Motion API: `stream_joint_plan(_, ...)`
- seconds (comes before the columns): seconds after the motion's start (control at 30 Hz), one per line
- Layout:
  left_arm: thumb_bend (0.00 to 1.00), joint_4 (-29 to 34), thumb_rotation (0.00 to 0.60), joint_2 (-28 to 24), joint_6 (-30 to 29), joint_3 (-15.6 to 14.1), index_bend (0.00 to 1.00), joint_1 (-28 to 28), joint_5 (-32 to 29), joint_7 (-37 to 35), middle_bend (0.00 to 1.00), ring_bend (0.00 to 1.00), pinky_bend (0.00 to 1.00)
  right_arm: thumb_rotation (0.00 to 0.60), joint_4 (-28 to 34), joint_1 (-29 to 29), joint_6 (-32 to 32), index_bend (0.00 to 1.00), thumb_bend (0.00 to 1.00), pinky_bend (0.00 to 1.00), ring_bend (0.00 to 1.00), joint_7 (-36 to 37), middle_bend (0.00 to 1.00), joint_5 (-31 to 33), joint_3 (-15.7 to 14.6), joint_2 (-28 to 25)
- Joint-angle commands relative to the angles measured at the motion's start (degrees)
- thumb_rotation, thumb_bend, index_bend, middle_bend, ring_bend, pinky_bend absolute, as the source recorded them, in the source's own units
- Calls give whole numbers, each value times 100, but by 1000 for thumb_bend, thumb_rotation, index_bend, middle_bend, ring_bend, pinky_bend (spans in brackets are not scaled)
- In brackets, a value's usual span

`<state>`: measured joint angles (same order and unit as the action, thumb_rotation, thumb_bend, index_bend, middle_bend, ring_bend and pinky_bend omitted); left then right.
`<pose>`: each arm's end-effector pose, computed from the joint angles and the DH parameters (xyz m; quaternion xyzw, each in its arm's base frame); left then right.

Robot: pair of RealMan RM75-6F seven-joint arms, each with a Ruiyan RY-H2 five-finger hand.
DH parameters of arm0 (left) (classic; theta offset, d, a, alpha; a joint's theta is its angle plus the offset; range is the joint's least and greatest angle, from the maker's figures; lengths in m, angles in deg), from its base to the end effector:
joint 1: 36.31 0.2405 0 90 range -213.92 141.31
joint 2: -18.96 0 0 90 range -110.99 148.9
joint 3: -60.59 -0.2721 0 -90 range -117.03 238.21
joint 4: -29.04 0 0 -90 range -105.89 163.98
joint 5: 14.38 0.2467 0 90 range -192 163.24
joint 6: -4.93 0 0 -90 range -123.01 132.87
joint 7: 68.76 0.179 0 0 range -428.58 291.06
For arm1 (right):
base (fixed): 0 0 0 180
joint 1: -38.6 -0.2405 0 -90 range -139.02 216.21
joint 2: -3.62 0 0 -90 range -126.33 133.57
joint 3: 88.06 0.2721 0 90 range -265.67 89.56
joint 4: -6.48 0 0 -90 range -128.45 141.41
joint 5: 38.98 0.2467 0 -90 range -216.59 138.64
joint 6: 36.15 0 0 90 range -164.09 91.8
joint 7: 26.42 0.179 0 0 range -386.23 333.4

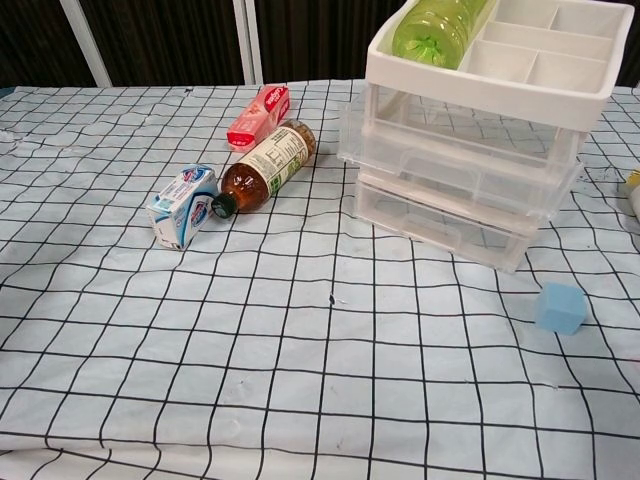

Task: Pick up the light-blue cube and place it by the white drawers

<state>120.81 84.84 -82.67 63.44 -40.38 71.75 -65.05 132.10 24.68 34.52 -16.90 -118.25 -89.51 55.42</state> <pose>-0.3380 0.2154 0.1296 -0.5918 -0.3657 -0.3855 0.6062 -0.2156 -0.2174 0.1013 0.5519 -0.6050 0.4329 0.3769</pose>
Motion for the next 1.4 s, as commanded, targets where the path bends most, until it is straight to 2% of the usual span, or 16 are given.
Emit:
stream_joint_plan(0.03, 8, 5, 600, 2, -4, -5, 0, 2, 9, 8, 0, 0, 0, 600, -287, 87, -104, 189, 409, 790, 826, 88, 766, -66, -131, -50)
stream_joint_plan(0.23, 8, 10, 600, 9, -13, -10, 0, 9, 14, 24, 0, 0, 0, 600, -669, 109, -347, 207, 390, 790, 826, -162, 767, -87, -298, 133)
stream_joint_plan(0.37, 8, 13, 600, 11, -11, -10, 0, 8, 13, 34, 0, 0, 0, 600, -865, 44, -593, 208, 320, 790, 826, -544, 766, 50, -348, 404)
stream_joint_plan(0.5, 8, 17, 600, 9, -9, -11, 0, 10, 9, 37, 0, 0, 0, 600, -971, -37, -737, 208, 237, 790, 827, -920, 767, 272, -298, 706)
stream_joint_plan(0.8, 8, 11, 600, -9, 6, -1, 0, 9, -14, 7, 0, 0, 0, 600, -1292, -163, -705, 191, 139, 792, 832, -1649, 776, 925, -7, 1528)
stream_joint_plan(1.13, 8, 14, 600, -16, 41, -11, 0, 0, -17, -9, 0, 0, 0, 600, -1589, -286, -548, 194, 144, 792, 838, -2183, 781, 1613, 317, 2275)
stream_joint_plan(1.4, 8, 19, 600, -28, 53, -2, 0, -2, -39, -40, 0, 0, 0, 600, -1868, -415, -503, 259, 188, 793, 840, -2393, 782, 2251, 603, 2677)
